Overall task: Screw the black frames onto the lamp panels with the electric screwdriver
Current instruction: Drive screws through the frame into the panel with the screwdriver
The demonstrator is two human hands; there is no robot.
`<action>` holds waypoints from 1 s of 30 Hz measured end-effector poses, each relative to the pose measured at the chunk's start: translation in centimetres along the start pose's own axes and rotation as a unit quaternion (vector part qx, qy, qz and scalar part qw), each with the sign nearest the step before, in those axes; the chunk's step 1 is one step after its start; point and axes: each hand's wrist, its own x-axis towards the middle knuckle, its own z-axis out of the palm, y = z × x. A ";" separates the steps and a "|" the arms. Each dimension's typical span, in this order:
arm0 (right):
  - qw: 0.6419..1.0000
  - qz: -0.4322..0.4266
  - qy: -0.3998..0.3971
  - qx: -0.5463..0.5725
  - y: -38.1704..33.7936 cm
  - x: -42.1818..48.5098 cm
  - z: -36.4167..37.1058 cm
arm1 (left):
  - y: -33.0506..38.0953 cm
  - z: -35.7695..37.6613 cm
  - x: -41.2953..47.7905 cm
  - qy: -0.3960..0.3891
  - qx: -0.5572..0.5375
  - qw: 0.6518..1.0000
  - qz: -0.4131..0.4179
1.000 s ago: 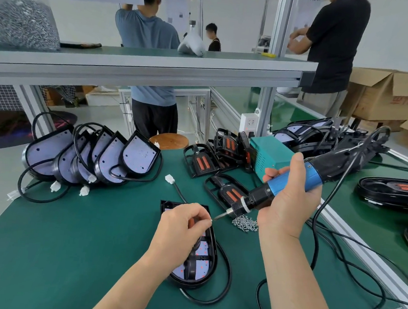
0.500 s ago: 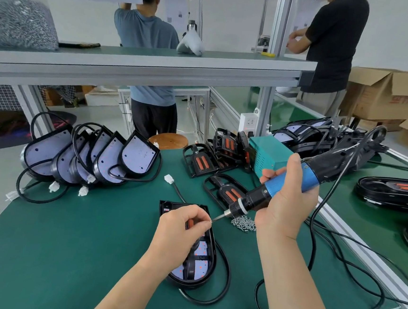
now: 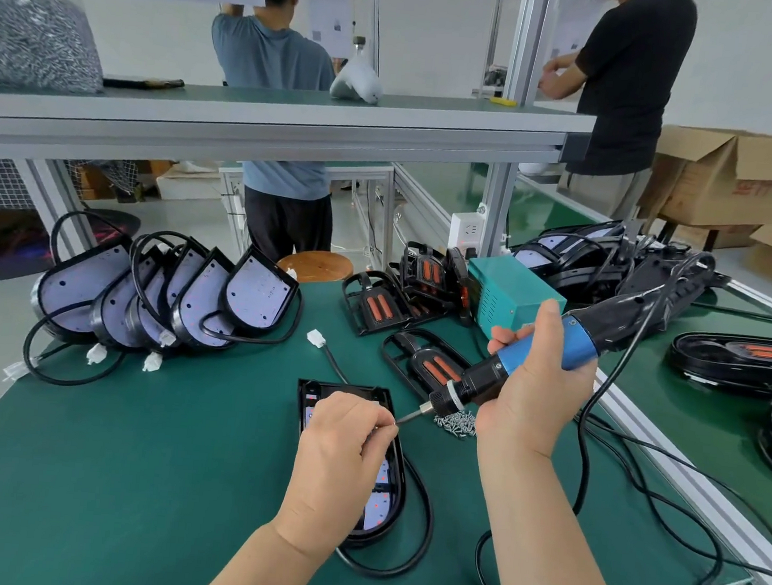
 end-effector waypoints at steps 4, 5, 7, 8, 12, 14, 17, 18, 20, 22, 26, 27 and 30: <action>1.000 -0.003 -0.006 0.006 0.1 0.0 0.0 | -0.5 0.5 0.0 0.031 0.038 0.997 0.058; 1.000 -0.001 -0.004 0.004 0.1 0.0 0.0 | -0.5 0.5 0.0 0.033 0.041 0.997 0.061; 1.000 0.010 0.001 0.005 0.3 0.2 0.1 | -0.7 0.6 -0.1 0.033 0.039 0.997 0.059; 1.000 0.016 0.004 0.006 0.4 0.3 0.1 | -0.8 0.6 -0.1 0.031 0.036 0.997 0.055; 1.000 0.024 0.009 0.006 0.8 0.6 0.1 | -1.2 0.3 0.1 0.014 0.037 0.999 0.028; 1.000 0.024 0.009 0.005 1.1 0.8 0.1 | -1.2 -0.3 0.2 0.019 0.031 0.999 0.014; 1.000 0.017 0.002 0.003 1.5 1.4 0.5 | -2.0 -1.5 0.6 0.068 0.034 0.994 -0.077; 1.000 0.012 -0.003 0.002 1.7 1.7 0.7 | -2.6 -1.9 0.9 0.075 0.026 0.985 -0.155; 1.000 0.000 -0.016 -0.006 2.1 2.2 1.3 | -3.9 -2.6 1.6 0.032 -0.002 0.942 -0.335; 0.999 -0.013 -0.032 -0.019 2.6 2.6 1.9 | -4.7 -2.7 2.2 -0.057 -0.031 0.896 -0.440; 0.996 -0.028 -0.071 -0.047 4.3 3.1 3.2 | -5.4 -1.4 3.1 -0.160 -0.128 0.843 -0.497; 0.995 -0.031 -0.080 -0.056 4.8 3.1 3.5 | -5.7 -1.0 3.2 -0.166 -0.155 0.839 -0.495; 0.990 -0.032 -0.109 -0.080 6.2 3.2 4.1 | -6.2 -0.4 3.4 -0.161 -0.207 0.829 -0.494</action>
